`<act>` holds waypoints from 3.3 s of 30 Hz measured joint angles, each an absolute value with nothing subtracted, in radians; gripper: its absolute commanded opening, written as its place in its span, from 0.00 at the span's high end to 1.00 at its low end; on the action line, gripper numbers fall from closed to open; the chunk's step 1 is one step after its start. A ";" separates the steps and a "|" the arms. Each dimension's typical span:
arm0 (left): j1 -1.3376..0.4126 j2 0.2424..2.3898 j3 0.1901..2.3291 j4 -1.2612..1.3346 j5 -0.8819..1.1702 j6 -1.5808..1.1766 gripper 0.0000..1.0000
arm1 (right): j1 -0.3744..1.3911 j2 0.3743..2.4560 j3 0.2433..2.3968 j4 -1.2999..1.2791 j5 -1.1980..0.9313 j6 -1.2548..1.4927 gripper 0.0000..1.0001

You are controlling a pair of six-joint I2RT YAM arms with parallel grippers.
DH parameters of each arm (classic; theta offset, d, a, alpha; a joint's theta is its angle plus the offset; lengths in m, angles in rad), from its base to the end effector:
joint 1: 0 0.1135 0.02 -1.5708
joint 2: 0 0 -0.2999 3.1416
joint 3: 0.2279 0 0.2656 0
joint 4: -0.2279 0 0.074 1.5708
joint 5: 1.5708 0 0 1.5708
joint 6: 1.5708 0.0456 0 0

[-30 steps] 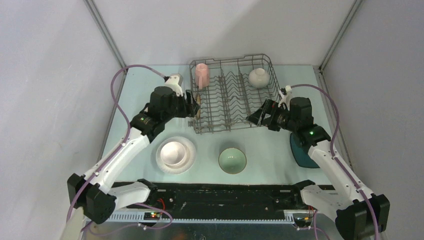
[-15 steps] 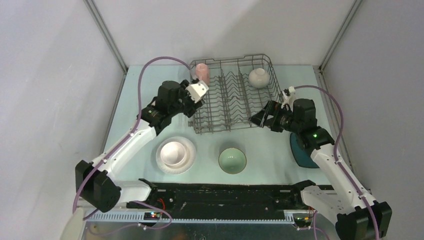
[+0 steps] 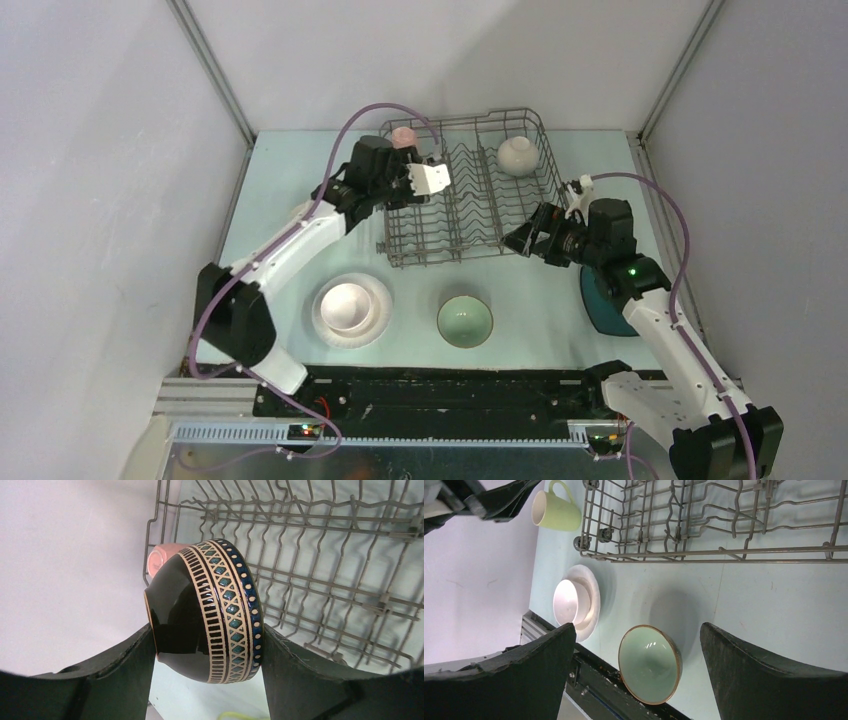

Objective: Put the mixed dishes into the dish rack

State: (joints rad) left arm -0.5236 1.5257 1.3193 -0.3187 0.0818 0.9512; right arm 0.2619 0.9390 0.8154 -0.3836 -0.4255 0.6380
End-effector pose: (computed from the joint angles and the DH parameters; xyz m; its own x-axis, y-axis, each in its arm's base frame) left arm 0.3232 -0.1909 0.3589 0.2034 0.8195 -0.5358 0.6784 0.2766 0.6806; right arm 0.1961 0.0720 0.3270 -0.7249 0.3673 -0.5827 -0.1899 0.7066 0.6817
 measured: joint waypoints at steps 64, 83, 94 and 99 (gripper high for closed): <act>-0.505 2.172 1.661 -0.227 -0.017 1.204 0.49 | 0.202 0.986 0.815 -0.395 -0.441 0.617 0.04; -0.519 2.061 1.679 -0.478 0.030 1.211 0.00 | 0.196 0.971 0.815 -0.403 -0.449 0.615 0.04; -0.589 1.662 1.502 -0.353 -0.103 0.754 0.00 | 0.196 0.966 0.816 -0.475 -0.368 0.630 0.09; -0.577 1.469 1.358 -0.234 -0.207 0.329 0.00 | 0.192 0.963 0.816 -0.557 -0.218 0.671 0.10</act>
State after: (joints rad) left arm -0.5770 1.4689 1.3582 -0.2344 -0.2073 0.3290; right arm 0.1921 0.9627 0.8158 -0.5571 -0.2180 0.6708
